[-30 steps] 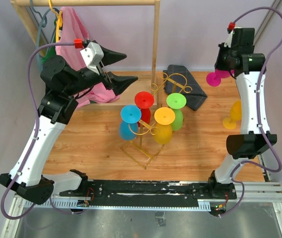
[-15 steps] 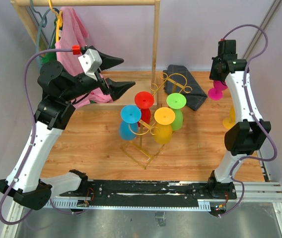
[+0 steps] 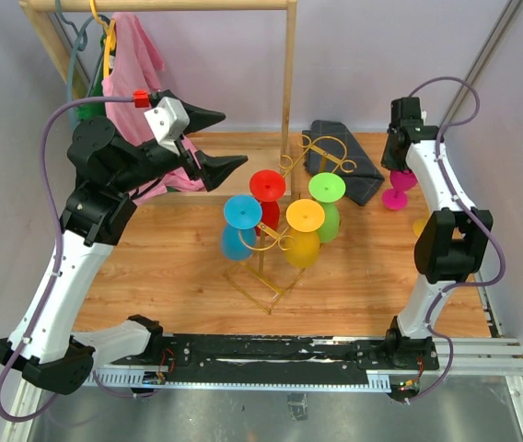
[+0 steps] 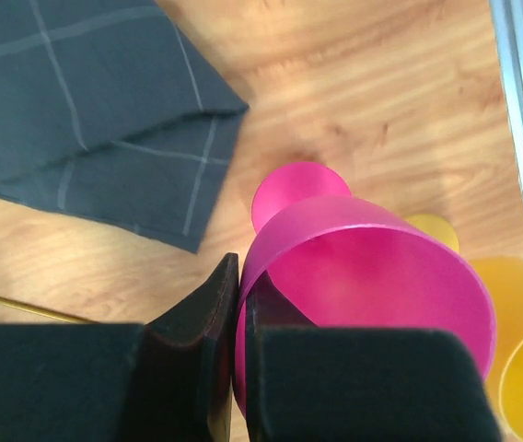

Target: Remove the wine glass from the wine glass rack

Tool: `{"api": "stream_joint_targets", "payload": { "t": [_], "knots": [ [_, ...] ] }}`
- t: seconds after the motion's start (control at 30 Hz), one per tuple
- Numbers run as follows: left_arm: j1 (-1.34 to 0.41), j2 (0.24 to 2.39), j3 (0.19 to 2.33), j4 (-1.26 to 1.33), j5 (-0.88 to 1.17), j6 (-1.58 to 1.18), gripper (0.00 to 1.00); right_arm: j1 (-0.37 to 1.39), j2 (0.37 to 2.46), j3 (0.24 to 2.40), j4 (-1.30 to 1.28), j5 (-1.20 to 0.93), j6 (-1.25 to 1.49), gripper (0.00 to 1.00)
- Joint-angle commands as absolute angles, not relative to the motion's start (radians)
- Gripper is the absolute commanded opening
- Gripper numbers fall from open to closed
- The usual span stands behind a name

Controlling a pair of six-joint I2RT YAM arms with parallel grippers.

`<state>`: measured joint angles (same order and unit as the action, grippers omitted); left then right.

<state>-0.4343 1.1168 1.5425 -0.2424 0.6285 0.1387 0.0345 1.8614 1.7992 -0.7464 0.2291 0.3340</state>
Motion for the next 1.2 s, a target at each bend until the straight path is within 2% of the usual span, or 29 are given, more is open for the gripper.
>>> {"api": "stream_joint_targets", "payload": {
  "t": [0.0, 0.37, 0.97, 1.03, 1.17],
  "knots": [
    [-0.431, 1.102, 1.542, -0.244, 0.616, 0.16, 0.96, 0.052, 1.773, 1.648, -0.696, 0.288, 0.377, 0.01],
    [-0.431, 1.134, 1.562, -0.233, 0.634, 0.136, 0.95, 0.018, 1.668, 1.475, -0.637, 0.294, 0.41, 0.01],
    [-0.431, 1.126, 1.582, -0.28, 0.64, 0.159, 0.96, -0.008, 1.735, 1.51, -0.648, 0.239, 0.423, 0.01],
    [-0.432, 1.126, 1.583, -0.285, 0.641, 0.162, 0.96, -0.008, 1.742, 1.514, -0.661, 0.242, 0.429, 0.04],
    [-0.432, 1.129, 1.586, -0.289, 0.646, 0.163, 0.96, -0.008, 1.738, 1.517, -0.665, 0.241, 0.431, 0.2]
  ]
}}
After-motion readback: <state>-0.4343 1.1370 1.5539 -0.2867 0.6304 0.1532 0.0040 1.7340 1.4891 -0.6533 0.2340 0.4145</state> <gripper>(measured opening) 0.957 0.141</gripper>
